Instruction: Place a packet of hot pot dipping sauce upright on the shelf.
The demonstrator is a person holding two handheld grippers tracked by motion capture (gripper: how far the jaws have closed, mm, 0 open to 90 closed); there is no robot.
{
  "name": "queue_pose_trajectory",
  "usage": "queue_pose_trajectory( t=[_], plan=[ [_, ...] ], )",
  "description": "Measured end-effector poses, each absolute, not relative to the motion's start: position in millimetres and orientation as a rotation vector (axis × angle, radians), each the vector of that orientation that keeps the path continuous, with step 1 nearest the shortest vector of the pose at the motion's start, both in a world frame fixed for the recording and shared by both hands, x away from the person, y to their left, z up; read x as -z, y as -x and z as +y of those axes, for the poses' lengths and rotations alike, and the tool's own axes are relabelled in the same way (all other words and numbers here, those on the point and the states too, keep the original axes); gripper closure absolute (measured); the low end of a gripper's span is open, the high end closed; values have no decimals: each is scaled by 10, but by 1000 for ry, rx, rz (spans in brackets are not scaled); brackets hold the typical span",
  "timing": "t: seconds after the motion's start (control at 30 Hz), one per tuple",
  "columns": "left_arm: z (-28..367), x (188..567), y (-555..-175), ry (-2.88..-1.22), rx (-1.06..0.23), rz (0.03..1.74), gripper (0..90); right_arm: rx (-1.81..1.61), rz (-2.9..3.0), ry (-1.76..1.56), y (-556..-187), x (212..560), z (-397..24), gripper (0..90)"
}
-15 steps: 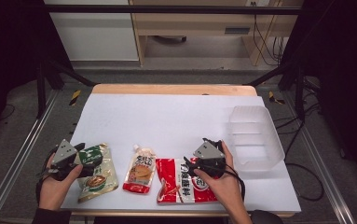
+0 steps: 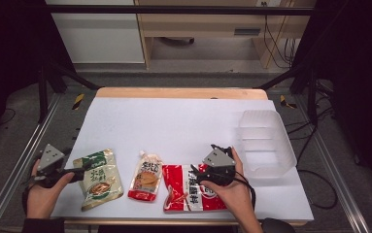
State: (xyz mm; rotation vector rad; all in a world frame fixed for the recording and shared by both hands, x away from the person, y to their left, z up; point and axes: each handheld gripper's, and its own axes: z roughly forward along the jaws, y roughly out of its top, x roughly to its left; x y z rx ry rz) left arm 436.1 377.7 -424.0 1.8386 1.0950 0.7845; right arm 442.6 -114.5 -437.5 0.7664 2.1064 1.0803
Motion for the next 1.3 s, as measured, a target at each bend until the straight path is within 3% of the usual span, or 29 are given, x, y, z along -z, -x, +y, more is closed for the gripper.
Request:
queue_pose_trajectory(
  t=[0.23,0.33,0.6,0.83,1.0,1.2,1.3],
  plan=[
    [4021,4338,-4483,-1816,-750,1112,137,-1046,2128,-816,-4473,4432,-1175,112],
    [4085,4463,-4564,-1840,-649,1149,148,-1030,2137,-826,-4471,4445,-1158,113],
    [4041,4639,-4677,-1931,-513,1163,175,-989,2185,-778,-4449,4494,-1042,111],
    [3953,4694,-4715,-2008,-505,1155,160,-995,2214,-754,-4440,4507,-1006,110],
    [3939,4708,-4667,-2018,-442,1138,215,-1028,2211,-780,-4447,4502,-1031,111],
    [3900,4561,-4383,-2027,-449,1069,317,-1039,2195,-764,-4429,4458,-1027,117],
    [3831,4537,-4322,-2098,-457,1021,325,-1030,2203,-750,-4425,4462,-1020,117]
  ],
)
